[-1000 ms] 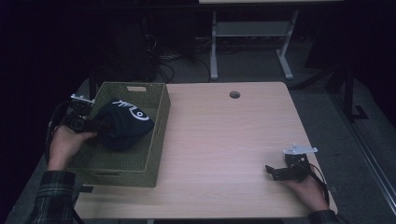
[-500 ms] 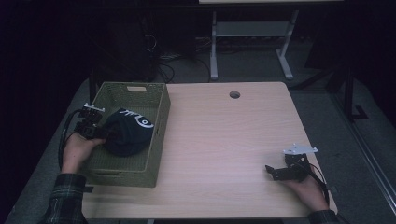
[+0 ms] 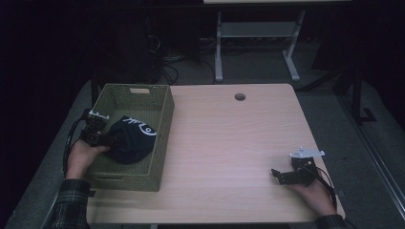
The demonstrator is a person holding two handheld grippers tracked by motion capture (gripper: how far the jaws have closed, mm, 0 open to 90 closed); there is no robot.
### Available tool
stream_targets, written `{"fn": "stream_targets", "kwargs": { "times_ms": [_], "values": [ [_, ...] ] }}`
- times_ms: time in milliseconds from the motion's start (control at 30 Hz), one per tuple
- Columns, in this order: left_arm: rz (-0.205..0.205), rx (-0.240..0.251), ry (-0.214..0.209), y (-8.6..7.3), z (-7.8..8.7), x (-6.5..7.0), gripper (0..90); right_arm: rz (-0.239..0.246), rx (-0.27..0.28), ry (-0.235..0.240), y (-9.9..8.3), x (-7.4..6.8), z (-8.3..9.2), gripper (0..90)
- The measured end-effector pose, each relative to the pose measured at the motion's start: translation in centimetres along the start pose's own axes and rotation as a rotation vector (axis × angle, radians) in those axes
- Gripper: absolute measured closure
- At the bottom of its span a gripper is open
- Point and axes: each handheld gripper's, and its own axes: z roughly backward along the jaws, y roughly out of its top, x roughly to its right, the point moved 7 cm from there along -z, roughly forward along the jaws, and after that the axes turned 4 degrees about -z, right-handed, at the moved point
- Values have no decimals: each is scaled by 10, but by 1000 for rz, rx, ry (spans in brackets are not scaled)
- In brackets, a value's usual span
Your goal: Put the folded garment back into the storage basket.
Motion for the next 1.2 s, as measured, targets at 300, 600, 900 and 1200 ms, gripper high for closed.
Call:
{"fn": "stream_targets", "kwargs": {
  "times_ms": [300,600,900,1200],
  "values": [
    [-7,31,-2,-2,8,0,533,3,0,2,0,0,0,22],
    [-2,101,-27,4,27,5,373,4,0,2,0,0,0,22],
    [-33,193,-54,30,47,33,238,2,0,2,0,0,0,22],
    [-109,251,-94,57,53,80,228,4,1,2,0,0,0,22]
  ]
}}
